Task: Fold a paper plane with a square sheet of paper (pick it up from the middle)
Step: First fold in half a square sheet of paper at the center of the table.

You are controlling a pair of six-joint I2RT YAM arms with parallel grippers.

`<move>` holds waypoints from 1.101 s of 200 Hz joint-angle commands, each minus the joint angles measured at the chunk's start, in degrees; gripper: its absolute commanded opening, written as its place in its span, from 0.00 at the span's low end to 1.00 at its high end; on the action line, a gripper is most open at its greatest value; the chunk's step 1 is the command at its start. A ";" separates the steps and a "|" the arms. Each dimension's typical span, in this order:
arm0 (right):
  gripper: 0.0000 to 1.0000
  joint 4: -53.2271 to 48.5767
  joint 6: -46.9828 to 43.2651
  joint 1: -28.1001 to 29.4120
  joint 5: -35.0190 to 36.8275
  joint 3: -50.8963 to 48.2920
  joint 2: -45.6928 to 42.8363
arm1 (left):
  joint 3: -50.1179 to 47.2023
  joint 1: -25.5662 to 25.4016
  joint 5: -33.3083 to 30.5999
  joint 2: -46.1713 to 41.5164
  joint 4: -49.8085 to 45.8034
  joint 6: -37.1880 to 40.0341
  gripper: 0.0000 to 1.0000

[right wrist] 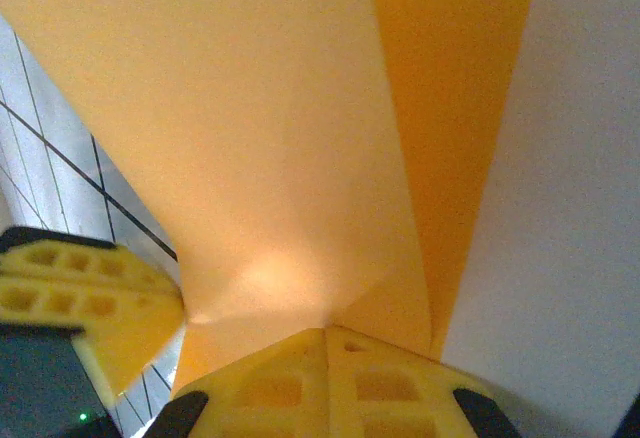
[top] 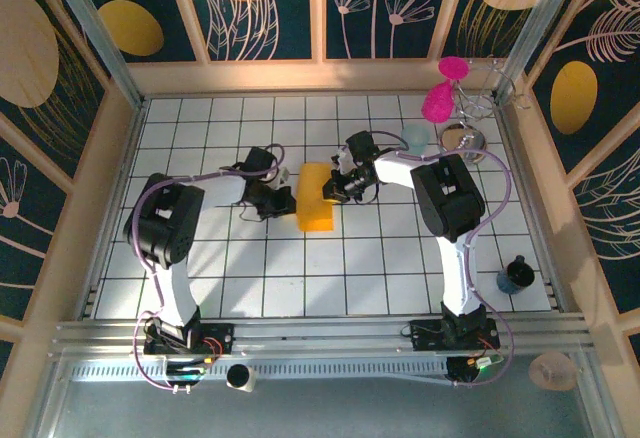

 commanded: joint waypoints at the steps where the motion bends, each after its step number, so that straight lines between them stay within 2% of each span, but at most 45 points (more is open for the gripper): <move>1: 0.02 -8.27 -0.45 -1.05 16.68 -5.07 7.67 | -1.23 2.13 -4.14 -3.22 -5.77 1.64 0.10; 20: 0.02 -8.19 -0.42 -1.07 16.69 -5.08 7.59 | -1.36 1.84 1.20 -4.91 -1.03 -2.08 0.10; 39: 0.02 -7.99 -0.20 -1.04 16.68 -5.26 7.41 | -1.03 -0.16 3.86 -5.26 4.85 -6.23 0.09; 73: 0.02 -7.75 0.02 -1.03 16.42 -5.51 7.50 | 3.87 -5.76 4.93 -0.03 6.59 -8.46 0.09; 110: 0.02 -7.57 0.02 -1.07 16.16 -5.60 7.65 | 1.21 -6.39 6.01 2.24 7.36 -8.14 0.09; 147: 0.02 -8.00 -0.34 -1.06 16.57 -5.76 7.77 | -3.45 -6.22 -0.33 2.11 -0.62 -2.65 0.09; 183: 0.02 -7.28 -0.22 -1.13 16.69 -6.59 7.52 | -9.40 -4.28 -6.94 -3.61 -4.72 -1.09 0.08; 220: 0.02 -7.04 -0.07 -1.22 16.48 -6.66 7.50 | -12.59 -2.96 -6.53 -9.53 -3.44 -3.43 0.08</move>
